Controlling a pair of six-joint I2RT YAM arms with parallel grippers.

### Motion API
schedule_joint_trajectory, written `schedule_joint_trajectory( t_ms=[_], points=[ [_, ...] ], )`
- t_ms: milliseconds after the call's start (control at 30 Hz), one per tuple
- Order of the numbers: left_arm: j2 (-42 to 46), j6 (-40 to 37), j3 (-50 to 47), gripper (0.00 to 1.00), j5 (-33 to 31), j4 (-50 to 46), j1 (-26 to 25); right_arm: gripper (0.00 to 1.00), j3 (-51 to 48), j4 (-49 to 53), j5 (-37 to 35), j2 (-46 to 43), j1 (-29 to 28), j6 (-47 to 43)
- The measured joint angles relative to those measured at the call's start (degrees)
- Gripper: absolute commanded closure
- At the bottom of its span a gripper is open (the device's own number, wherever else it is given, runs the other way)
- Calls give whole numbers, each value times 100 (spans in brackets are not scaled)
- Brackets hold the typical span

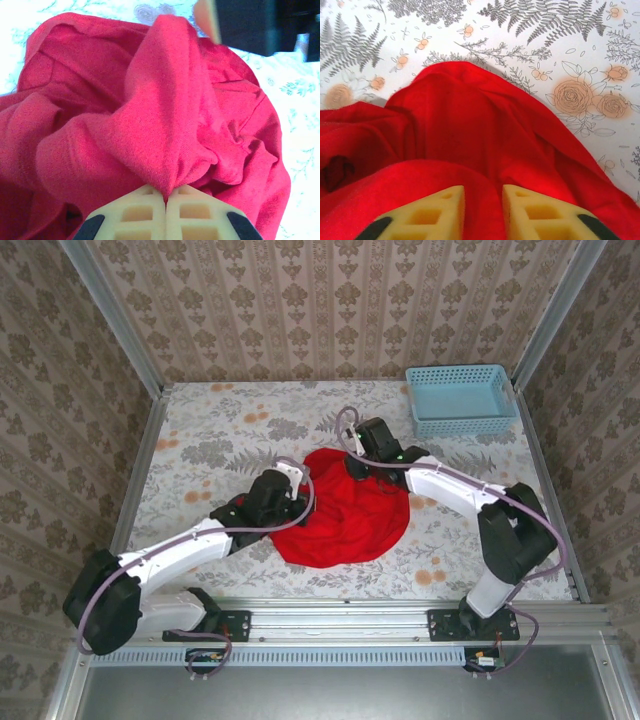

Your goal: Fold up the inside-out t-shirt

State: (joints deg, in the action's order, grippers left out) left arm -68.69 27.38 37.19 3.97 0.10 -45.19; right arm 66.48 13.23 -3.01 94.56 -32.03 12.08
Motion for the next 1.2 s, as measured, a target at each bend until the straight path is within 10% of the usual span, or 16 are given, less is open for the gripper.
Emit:
schedule_joint_trajectory(
  t_ms=[267,600,1200],
  points=[
    [138,136,-214,100,476,155,452,58,-979,-120,479,-1141,-577,-348],
    [284,138,-232,100,658,197,518,51,-1084,-146,308,-341,-1058,-313],
    [955,140,-555,100,1003,105,1049,61,-1926,-278,-199,-979,-474,195]
  ],
)
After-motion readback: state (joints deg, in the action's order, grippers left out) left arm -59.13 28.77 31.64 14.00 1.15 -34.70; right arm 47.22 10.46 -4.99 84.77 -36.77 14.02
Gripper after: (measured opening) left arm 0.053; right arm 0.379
